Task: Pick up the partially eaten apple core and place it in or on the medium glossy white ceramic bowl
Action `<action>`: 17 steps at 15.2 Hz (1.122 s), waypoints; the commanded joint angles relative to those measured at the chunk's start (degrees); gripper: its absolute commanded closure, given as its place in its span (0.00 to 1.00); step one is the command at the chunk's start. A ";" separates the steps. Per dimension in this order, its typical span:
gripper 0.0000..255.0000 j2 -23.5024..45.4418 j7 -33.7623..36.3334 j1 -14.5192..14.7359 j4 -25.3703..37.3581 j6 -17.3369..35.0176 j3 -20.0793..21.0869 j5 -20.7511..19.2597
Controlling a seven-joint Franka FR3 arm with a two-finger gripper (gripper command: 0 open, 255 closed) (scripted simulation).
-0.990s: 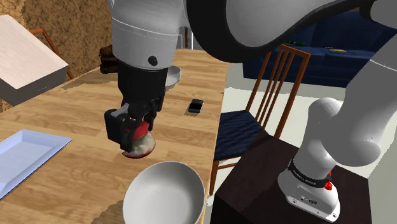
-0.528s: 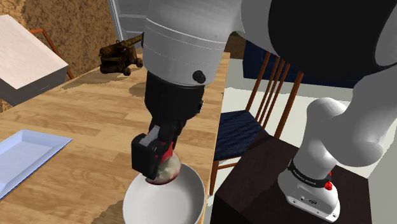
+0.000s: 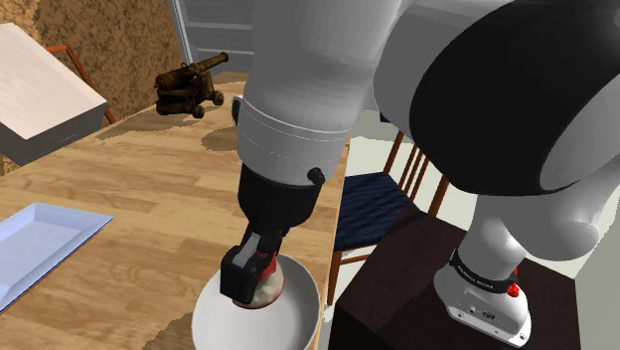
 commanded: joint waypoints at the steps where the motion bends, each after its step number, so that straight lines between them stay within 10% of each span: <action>1: 1.00 0.46 0.18 -0.02 -1.14 1.63 0.31 -0.11; 13: 1.00 1.37 0.48 -0.03 -3.82 5.17 0.90 -0.26; 14: 0.00 1.36 0.48 -0.03 -3.82 5.17 0.90 -0.26; 17: 0.00 1.36 0.48 -0.03 -3.82 5.17 0.91 -0.26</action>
